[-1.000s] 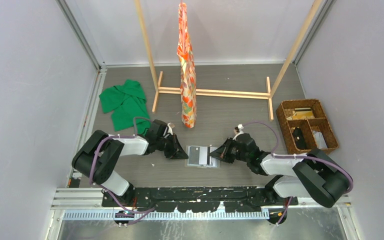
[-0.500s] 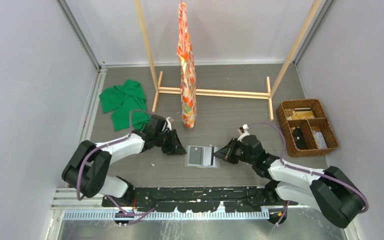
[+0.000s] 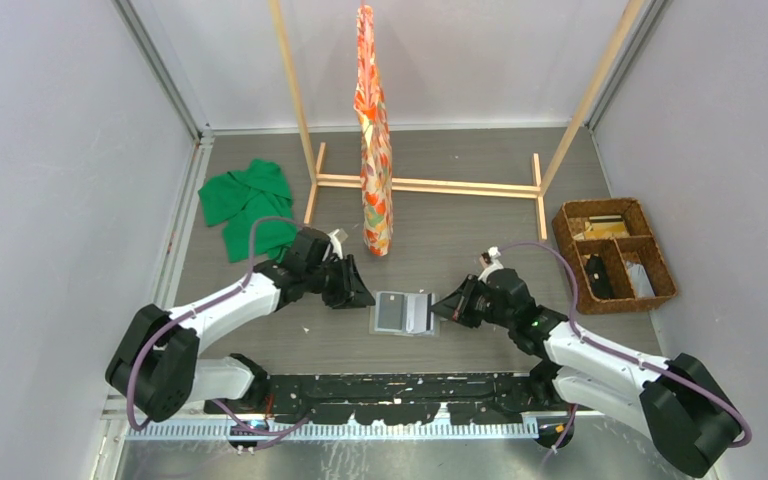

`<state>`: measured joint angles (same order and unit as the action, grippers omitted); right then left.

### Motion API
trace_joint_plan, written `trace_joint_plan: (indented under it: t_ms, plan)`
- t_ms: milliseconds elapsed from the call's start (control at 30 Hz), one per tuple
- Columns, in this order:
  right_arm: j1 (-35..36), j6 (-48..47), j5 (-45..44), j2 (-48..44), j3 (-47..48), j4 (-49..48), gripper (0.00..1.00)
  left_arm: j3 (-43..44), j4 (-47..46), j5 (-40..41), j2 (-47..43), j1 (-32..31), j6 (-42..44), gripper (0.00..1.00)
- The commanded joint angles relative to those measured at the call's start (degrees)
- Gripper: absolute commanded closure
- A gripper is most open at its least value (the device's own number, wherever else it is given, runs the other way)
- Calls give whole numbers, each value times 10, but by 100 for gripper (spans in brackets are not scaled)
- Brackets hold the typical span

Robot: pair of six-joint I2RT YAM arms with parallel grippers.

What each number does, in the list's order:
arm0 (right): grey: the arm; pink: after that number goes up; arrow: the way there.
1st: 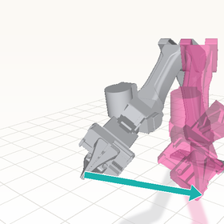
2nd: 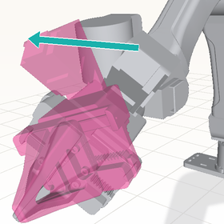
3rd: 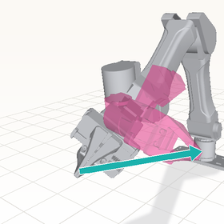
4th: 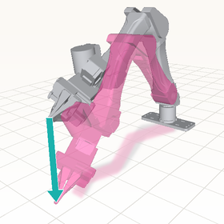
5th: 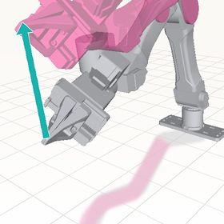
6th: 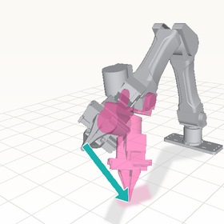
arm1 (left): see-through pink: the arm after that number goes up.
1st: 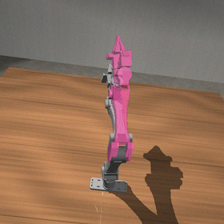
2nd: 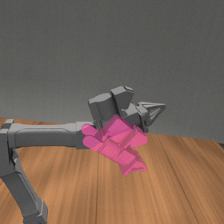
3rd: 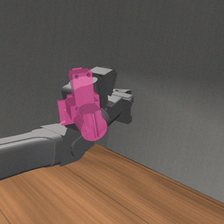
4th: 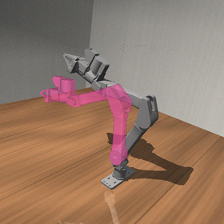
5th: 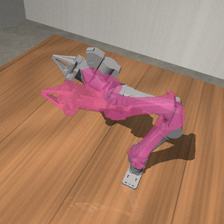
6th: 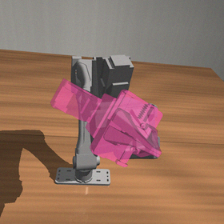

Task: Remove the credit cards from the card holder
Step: Remove the credit card from the card holder, then place the credit card in the storage box.

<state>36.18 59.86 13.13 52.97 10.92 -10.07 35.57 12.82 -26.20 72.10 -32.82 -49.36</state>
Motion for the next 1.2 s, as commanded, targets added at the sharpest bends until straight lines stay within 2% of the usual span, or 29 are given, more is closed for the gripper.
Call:
trace_joint_plan:
  t_ms: [0,167,367,533,933,1167]
  plan:
    - [-2,-14,-9,-7,42,31,99,5,-20,-5,3,-10,-12,68]
    - [-2,-35,-27,-18,105,136,99,24,-18,3,19,-33,-10,67]
    - [-12,-85,-105,-36,204,329,99,50,3,16,19,-36,4,68]
    - [-41,-139,-168,-44,274,451,99,69,33,25,25,-36,27,68]
    - [-72,-196,-272,-32,409,590,99,107,38,4,45,-37,42,68]
    - [-107,-262,-365,9,496,659,99,143,44,-14,77,-36,50,68]
